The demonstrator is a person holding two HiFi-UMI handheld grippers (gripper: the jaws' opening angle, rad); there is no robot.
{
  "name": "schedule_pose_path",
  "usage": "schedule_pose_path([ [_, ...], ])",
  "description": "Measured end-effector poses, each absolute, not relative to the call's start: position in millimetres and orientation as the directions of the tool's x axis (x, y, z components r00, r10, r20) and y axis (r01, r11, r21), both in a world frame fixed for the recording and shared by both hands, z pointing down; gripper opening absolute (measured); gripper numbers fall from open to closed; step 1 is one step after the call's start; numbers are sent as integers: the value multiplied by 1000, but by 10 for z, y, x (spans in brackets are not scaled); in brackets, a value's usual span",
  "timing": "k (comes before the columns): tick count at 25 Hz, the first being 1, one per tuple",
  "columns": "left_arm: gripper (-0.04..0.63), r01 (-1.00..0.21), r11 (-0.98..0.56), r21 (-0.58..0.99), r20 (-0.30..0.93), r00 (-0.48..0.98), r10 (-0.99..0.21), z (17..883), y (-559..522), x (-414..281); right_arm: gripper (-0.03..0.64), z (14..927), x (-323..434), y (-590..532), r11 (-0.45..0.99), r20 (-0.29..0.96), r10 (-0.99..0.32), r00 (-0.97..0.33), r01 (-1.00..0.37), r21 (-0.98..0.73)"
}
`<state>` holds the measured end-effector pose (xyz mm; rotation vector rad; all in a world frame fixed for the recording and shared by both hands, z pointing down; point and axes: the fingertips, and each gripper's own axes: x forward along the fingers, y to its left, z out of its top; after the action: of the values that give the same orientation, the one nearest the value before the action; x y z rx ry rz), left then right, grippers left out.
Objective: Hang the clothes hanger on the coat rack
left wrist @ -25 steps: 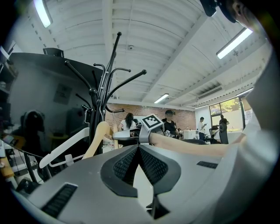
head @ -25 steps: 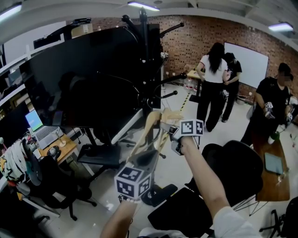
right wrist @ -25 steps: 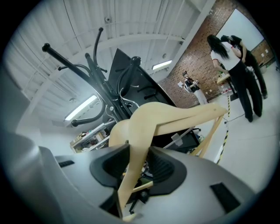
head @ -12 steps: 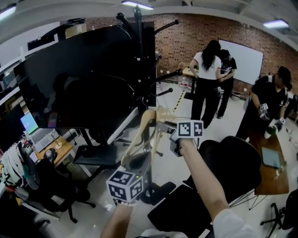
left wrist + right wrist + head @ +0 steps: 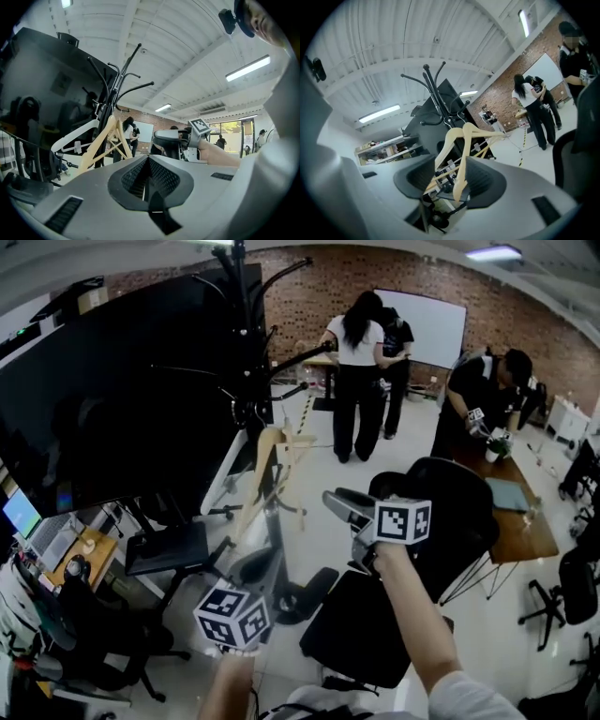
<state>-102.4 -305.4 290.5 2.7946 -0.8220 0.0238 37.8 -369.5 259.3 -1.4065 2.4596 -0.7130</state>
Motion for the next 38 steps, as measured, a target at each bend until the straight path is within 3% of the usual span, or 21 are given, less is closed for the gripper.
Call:
schedule_pose_path([
  [5,-2,-459,-857,235,105,888,-447,3205,-2564,-1264,23,2856,186,-2845,303,39,-926,-375,-801,-517],
  [7,-2,-444,-861,247,109,896,-431,3302,-2380,-1374,-2,2998,71,-2535,258,43,-943,-329,-808,-529],
  [21,-2,-390,-842,372,151,921,-360,3944,-1550,-1803,-2,3815,-352,-1214,65,185,-965,-187,-851,-521],
  [38,-2,-484,-776,405,260,874,-410,4479,-679,-1613,-2,4587,-550,-188,63,295,-926,-236,-867,-495],
])
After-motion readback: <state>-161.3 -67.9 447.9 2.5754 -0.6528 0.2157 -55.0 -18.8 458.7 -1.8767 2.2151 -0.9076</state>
